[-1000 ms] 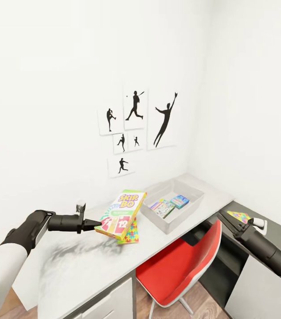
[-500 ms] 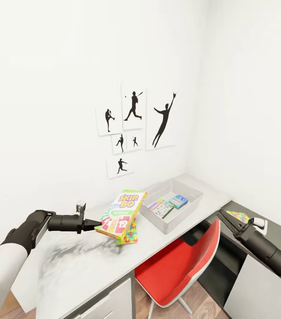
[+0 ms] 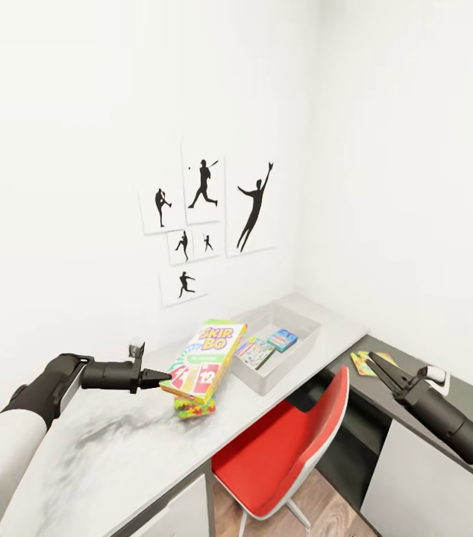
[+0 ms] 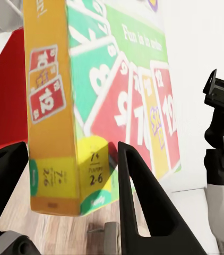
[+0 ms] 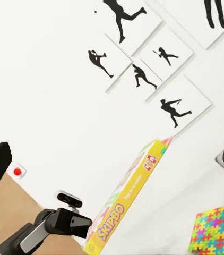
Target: Put all the toys in the child's room - the three board games (two on the bed and one on the table), the two jigsaw puzzles on the table, and the tennis ball on the table - inside the toy box on the table in the child's room.
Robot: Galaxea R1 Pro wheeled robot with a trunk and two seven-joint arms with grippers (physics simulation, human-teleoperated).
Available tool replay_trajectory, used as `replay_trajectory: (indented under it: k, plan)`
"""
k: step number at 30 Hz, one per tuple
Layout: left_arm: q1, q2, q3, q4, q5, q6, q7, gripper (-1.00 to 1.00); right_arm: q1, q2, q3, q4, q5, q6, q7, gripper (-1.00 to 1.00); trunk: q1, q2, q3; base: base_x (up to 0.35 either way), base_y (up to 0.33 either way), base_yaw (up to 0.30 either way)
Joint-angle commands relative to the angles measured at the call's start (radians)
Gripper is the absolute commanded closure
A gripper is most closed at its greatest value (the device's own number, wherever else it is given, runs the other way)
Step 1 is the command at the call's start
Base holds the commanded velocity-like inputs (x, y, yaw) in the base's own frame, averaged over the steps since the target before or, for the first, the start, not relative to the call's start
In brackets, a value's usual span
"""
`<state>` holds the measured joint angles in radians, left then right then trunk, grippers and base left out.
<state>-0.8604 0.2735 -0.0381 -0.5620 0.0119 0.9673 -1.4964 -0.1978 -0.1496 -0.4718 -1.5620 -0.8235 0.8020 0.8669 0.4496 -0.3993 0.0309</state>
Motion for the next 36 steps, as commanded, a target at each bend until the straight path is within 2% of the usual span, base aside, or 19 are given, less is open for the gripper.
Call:
replay_trajectory:
  k: [1,12,36]
  plan:
    - [0.000,0.001,-0.003,-0.001,0.002,0.010,-0.004,1.00,0.000,0.000,-0.001,0.000,-0.002,0.005,0.001,-1.00,0.000,-0.001,0.001,0.000,0.000,-0.185]
    - [0.000,0.002,-0.004,0.000,0.002,0.010,-0.004,1.00,-0.001,0.001,-0.001,0.000,-0.002,0.004,0.000,-1.00,0.000,-0.001,0.011,0.000,0.000,-0.140]
    - [0.000,0.002,-0.008,0.000,0.003,0.008,-0.004,1.00,-0.001,0.003,-0.001,0.000,-0.003,0.003,-0.004,-1.00,0.000,-0.001,0.012,0.000,0.000,-0.005]
